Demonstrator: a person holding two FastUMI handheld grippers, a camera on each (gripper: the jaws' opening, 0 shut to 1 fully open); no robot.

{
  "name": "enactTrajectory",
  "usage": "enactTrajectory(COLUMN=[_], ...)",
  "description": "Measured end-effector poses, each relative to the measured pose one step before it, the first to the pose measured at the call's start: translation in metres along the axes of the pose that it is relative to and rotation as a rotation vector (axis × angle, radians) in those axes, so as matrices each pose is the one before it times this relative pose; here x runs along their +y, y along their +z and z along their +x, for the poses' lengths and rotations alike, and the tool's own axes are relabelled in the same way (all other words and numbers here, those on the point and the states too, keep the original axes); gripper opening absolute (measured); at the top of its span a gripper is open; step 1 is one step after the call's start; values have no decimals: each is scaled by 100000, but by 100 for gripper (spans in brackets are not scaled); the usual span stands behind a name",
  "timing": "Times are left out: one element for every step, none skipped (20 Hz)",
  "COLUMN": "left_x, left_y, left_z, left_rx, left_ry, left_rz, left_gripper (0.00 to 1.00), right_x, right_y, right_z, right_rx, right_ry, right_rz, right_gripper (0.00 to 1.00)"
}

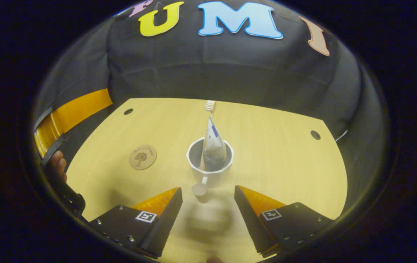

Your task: Put the toothbrush and toothpaste on the desktop into the cup, then pick up the cup and place it on the coaster on the desktop.

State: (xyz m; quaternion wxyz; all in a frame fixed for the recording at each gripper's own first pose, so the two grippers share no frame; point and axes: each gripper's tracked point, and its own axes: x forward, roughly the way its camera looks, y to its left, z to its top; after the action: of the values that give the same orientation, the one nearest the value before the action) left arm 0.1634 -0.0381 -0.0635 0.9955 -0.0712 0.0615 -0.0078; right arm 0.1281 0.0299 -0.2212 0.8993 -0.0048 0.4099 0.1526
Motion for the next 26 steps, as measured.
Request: enactTrajectory(left_x=[456,324,324,268,221,103,232,143,145,141,182,206,144,228,254,317,236,154,58,171,42,91,65,58,-16,73], left_y=[-229,-271,-276,-205,-303,-284,-291,-309,-417,-231,-297,-200,-144,-164,-143,-102,-119,-81,-103,-117,1,-31,-71,-51,-22,-34], left_z=[-158,-288,-46,-101,-41,-28,35,11,115,43,15,-5,-49,-23,-83,55,-70,20,-44,12,73,29,-25,-36,-22,18], left_rx=[853,1022,853,866,815,984,825,890,971,778,839,656,556,480,422,340,394,306,385,330,229,179,254,223,134,111], left_ry=[576,348,224,281,358,-144,169,-222,105,-65,32,223,21,278,269,225,175,107,153,129,53,19,-63,26,-67,-22], left_rz=[-40,-210,-366,-455,-468,-415,-357,-172,-222,-350,-188,-86,-59,-47,70,6,-273,-351,-195,-116,-137,-115,-43,-73,-174,-178], left_gripper=[97,97,97,97,97,97,97,98,97,97,97,97,97,97,97,97,97,97,97,97,97,97,97,97,97,97], right_x=[-49,21,60,102,139,3,-8,-11,36,150,139,-23,56,128,46,132,1,92,-97,-19,31,-295,-145,22,-200,-235], right_y=[-118,-19,-30,-82,-30,-27,-2,-123,-131,-234,-14,-163,-19,-122,31,-18,46,42,60,-70,-28,-35,-1,-45,-21,-89], right_z=[506,616,500,511,356,267,201,468,488,658,358,412,427,374,362,283,241,160,256,190,67,249,13,-47,-26,438], right_rx=[2725,2223,2399,2258,2260,2278,2502,2401,2868,2530,1995,1824,1526,1417,1227,1052,1231,807,646,629,413,226,458,639,187,245], right_ry=[-1066,-311,-285,8,-178,-404,-714,-651,-617,-428,-67,-550,-484,-418,-78,389,209,258,-774,27,173,-1456,-228,565,-595,-711], right_rz=[-49,246,452,572,470,294,132,32,-240,-84,-115,-386,-505,-180,51,463,768,792,958,628,453,575,566,265,-456,344], right_gripper=[88,88,88,88,88,88,88,87,88,88,87,88,88,88,88,88,88,88,85,79,77,76,60,56,55,59])
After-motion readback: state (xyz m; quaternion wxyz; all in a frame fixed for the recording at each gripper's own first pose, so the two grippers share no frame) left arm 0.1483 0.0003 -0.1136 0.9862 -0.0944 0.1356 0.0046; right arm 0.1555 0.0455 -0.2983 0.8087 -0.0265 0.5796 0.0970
